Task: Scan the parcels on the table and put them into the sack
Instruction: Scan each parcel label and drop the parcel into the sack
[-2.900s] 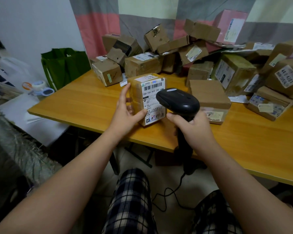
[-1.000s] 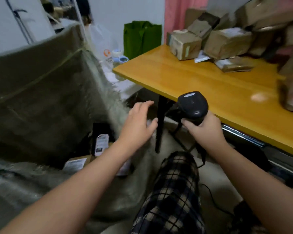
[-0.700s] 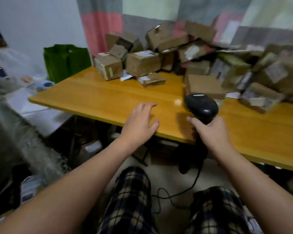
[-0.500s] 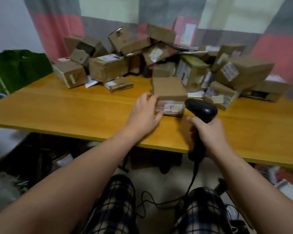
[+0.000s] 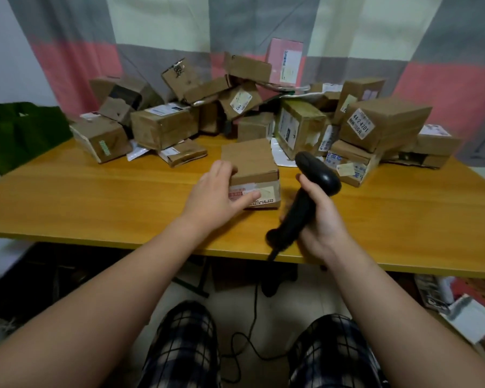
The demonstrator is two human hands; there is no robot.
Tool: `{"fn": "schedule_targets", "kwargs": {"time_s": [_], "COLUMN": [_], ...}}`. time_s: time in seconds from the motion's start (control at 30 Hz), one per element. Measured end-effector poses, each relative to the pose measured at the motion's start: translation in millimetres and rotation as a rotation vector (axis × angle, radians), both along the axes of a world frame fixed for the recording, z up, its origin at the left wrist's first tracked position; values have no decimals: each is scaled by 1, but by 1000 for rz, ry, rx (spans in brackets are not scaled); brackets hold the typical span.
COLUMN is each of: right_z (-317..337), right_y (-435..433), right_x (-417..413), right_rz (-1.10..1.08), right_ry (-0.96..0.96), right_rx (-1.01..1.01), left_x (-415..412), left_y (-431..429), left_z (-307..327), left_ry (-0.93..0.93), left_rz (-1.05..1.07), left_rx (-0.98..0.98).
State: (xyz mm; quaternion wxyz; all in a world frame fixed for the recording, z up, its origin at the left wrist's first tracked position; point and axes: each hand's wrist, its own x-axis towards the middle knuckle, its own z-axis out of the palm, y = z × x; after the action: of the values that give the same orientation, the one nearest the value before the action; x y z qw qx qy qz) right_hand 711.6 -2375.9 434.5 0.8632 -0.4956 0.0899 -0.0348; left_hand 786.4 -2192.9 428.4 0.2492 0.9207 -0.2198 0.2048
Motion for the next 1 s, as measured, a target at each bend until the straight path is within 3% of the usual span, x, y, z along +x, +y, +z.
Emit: {"fn": "schedule_targets", "kwargs": {"time_s": [0.2,0.33,0.53,0.6,0.73,0.9,0.93,1.0], "right_z": [-5,-8,-1,-1,-5,-8,-8,-9], "right_y": [34,52,57,59,68,70,69,65], "right_x": [1,-14,-27,-29,-32,-35,-36,-38], "right_rz": [51,85,-43,-13,50,61,50,23], "right_ry": [29,-79,-166,-162,-90,-29,-23,-45], "right_rx": [-65,55,-82,-84,-92,-158,-177,-232], "left_x": [-13,-21,-32,-40,-45,-46,-44,-41], "left_y": [15,31,59,66,72,67,69,77], "left_z": [7,10,15,12,19,24,24,24], "left_ry": [132,152,593,536,72,125,137,244], "left_rz": [167,258,117,118,127,208,212,141], "left_rx": [-131,-169,-730,-684,-416,14,-32,-316]}}
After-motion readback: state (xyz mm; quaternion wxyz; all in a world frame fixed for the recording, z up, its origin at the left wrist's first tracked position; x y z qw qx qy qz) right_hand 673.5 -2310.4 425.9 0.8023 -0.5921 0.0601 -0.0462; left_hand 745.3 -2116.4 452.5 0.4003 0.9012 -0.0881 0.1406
